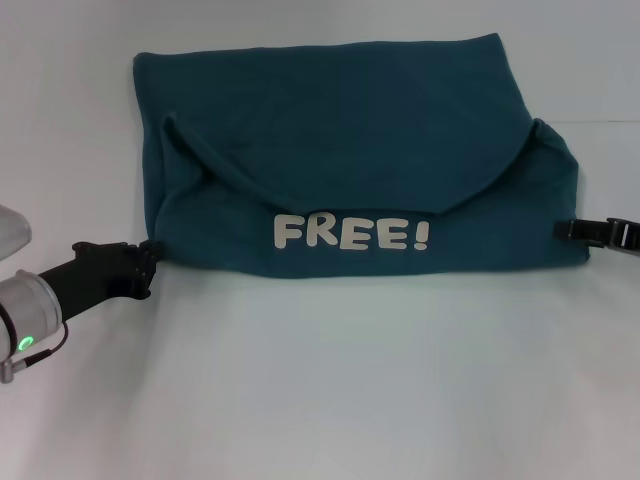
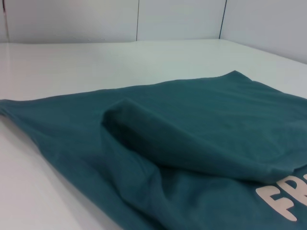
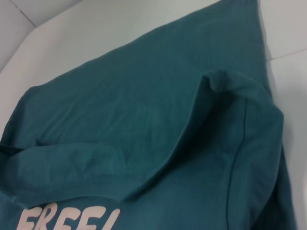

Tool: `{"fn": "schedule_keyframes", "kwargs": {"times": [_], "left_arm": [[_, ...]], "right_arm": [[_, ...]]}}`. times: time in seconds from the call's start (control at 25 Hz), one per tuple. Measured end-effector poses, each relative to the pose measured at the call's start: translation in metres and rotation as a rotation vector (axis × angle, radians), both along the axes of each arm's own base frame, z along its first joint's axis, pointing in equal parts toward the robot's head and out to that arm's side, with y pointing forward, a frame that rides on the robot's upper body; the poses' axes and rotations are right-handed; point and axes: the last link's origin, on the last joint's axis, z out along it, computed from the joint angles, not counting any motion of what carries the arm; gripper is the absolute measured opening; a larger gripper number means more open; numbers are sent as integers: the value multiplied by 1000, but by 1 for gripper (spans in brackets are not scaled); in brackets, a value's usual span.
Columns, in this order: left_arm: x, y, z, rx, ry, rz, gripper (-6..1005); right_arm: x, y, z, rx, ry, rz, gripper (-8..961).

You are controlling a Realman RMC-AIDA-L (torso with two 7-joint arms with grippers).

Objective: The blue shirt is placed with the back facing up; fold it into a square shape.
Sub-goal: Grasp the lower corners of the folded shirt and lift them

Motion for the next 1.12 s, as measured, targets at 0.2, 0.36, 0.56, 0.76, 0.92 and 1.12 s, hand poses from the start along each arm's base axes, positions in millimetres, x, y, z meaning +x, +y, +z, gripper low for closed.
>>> {"fn": "schedule_keyframes", "kwargs": {"times": [0.2, 0.36, 0.56, 0.76, 0.92, 1.12], "left_arm": [[0, 0, 0, -2, 2, 0, 18], [0, 0, 0, -5, 4, -2, 17], [1, 0, -1, -7, 6, -4, 18], [0, 0, -1, -8, 5, -1, 18], [-1, -1, -1, -10, 1, 5, 17], [1, -2, -1, -18, -8, -4, 17]], "right_arm": [[3, -3, -1, -1, 0, -9, 642], [3, -4, -6, -3, -1, -6, 605], [4, -3, -8, 9, -12, -14, 560], [2, -4, -15, 5, -25, 10, 476], [2, -5, -15, 4, -27, 23, 286], [2, -6, -15, 4, -30, 29, 123]]}}
